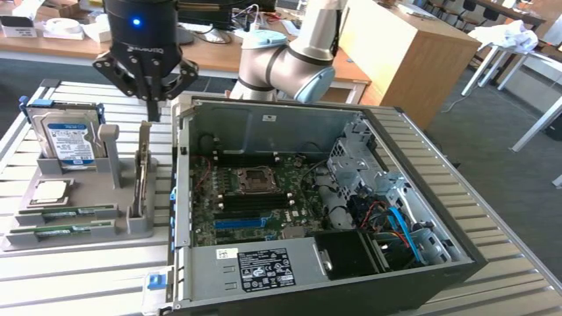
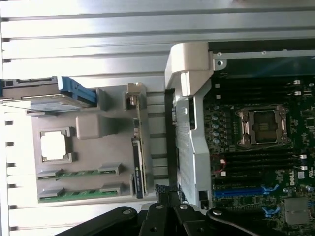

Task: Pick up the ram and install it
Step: 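Reach for the ram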

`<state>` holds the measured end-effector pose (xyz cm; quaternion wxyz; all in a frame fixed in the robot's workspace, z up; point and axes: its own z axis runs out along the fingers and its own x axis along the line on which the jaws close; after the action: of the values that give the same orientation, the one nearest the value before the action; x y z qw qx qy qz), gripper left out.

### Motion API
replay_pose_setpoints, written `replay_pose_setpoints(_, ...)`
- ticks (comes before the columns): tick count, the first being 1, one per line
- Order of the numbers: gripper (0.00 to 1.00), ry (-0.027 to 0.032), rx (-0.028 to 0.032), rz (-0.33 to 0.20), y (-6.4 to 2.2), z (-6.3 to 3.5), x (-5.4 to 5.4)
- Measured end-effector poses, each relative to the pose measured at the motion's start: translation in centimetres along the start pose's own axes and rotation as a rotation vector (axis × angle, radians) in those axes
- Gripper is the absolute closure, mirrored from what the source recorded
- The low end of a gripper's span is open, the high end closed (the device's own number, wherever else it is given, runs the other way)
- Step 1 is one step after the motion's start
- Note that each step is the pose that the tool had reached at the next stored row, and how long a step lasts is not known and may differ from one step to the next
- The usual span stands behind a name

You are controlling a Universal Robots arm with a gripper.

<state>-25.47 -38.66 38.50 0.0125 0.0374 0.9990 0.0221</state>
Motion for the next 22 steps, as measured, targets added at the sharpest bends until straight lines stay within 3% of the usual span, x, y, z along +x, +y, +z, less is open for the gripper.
replay_pose_setpoints(18,0.90,0.0000,0.0000,0.000,-0.12,0.25,4.1)
replay_pose_setpoints(22,0.90,0.0000,0.0000,0.000,-0.13,0.28,4.4)
